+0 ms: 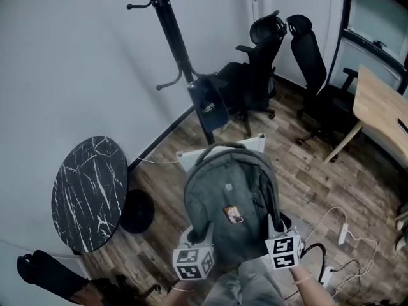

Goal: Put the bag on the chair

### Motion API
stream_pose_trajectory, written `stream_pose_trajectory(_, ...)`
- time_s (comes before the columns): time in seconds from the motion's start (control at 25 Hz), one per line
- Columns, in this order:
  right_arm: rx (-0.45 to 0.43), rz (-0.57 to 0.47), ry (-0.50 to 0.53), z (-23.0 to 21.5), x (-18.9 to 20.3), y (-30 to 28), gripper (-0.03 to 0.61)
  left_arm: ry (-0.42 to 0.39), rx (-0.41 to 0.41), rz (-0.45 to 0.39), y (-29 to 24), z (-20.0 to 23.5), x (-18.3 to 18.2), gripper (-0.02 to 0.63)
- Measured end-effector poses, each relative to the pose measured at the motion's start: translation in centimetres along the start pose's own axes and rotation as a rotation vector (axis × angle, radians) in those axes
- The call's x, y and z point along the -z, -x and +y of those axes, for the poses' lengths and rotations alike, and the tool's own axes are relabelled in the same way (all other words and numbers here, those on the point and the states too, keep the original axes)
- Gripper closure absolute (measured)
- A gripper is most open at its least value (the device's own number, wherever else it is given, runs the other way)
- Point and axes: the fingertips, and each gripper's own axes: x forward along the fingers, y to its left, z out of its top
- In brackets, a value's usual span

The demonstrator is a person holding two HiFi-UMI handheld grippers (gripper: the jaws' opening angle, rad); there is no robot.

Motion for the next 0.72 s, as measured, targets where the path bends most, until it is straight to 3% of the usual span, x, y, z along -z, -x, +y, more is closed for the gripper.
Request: stream_pose_trajectory(0.72, -0.076, 0.075, 0.022, -1.1, 4.4, -10.5, 0.5, 0.046, -0.048, 0.119, -10.2, 3.2, 4.1, 0.495)
